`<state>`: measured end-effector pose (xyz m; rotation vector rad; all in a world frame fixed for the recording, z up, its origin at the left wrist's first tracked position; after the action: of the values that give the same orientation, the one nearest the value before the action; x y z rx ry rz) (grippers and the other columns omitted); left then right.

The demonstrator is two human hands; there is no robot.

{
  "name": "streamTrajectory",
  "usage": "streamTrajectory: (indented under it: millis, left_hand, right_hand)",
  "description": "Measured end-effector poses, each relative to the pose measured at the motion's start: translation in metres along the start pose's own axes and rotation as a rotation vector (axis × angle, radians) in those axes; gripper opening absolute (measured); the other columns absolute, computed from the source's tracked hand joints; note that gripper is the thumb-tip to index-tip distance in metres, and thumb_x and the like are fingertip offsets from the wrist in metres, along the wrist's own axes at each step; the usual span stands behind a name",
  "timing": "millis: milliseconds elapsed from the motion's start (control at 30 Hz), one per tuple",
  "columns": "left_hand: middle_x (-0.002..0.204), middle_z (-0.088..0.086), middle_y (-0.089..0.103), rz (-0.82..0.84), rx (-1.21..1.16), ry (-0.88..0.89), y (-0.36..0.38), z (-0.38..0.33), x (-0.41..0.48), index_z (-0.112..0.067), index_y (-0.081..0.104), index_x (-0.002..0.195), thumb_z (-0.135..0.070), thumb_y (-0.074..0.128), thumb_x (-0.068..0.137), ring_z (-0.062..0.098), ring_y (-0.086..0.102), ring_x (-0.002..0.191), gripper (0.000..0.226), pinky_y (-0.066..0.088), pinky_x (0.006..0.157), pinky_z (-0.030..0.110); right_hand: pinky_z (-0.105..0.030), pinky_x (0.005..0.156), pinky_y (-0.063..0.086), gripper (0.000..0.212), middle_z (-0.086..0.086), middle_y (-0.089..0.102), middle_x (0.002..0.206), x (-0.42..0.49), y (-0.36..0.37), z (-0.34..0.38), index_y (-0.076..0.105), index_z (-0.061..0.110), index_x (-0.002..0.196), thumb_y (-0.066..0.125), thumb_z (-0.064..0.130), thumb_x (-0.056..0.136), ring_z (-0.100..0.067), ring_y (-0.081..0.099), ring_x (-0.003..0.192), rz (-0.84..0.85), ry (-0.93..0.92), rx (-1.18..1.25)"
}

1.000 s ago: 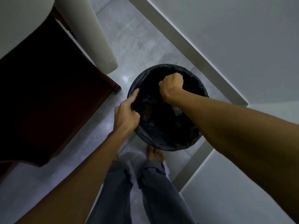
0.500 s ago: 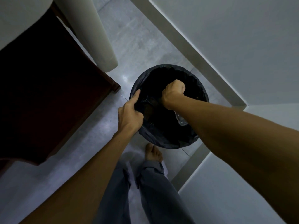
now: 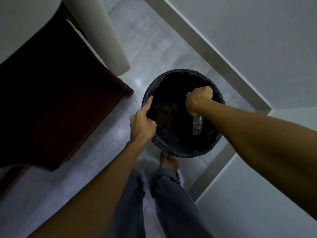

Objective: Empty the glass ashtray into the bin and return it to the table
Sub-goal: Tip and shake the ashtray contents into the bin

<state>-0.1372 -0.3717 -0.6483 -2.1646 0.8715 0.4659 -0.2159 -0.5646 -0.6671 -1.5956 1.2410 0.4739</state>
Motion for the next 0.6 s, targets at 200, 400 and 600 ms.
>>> streamTrajectory:
  millis: [200, 400, 600]
  left_hand:
    - [0.103, -0.009, 0.054, -0.047, -0.007, 0.013, 0.000, 0.005, 0.001, -0.035, 0.042, 0.148, 0.018, 0.042, 0.083, 0.001, 0.047, 0.060, 0.084, 0.035, 0.053, -0.011]
    - [0.129, 0.008, 0.064, -0.077, -0.016, -0.030, -0.004, 0.015, 0.009, -0.035, 0.042, 0.148, 0.015, 0.044, 0.083, 0.012, 0.062, 0.085, 0.083, 0.037, 0.075, -0.004]
    - [0.136, 0.007, 0.060, -0.076, -0.051, -0.043, 0.000, 0.024, 0.013, -0.034, 0.041, 0.149, 0.016, 0.044, 0.085, 0.023, 0.068, 0.090, 0.081, 0.053, 0.087, 0.014]
  right_hand:
    - [-0.037, 0.071, 0.043, 0.021, -0.005, 0.055, 0.077, -0.004, 0.014, -0.022, 0.069, 0.015, 0.108, 0.056, 0.023, 0.094, -0.027, 0.056, 0.074, -0.077, 0.055, 0.455]
    - [-0.039, 0.085, 0.049, 0.038, -0.009, 0.068, 0.122, -0.013, 0.031, -0.022, 0.061, 0.038, 0.133, 0.038, 0.042, 0.104, -0.034, 0.063, 0.110, -0.169, -0.013, 0.805]
    - [-0.040, 0.084, 0.052, 0.037, -0.004, 0.072, 0.111, -0.015, 0.036, -0.016, 0.059, 0.040, 0.130, 0.033, 0.044, 0.105, -0.031, 0.066, 0.100, -0.295, -0.044, 0.974]
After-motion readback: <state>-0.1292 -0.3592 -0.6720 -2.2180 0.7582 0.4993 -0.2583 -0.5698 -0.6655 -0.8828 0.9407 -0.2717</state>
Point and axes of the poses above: each hand's wrist, its own x-axis towards the middle knuckle, its own y-axis out of the palm, z = x × y, the point moved 9 cm from there along x, towards the middle knuckle
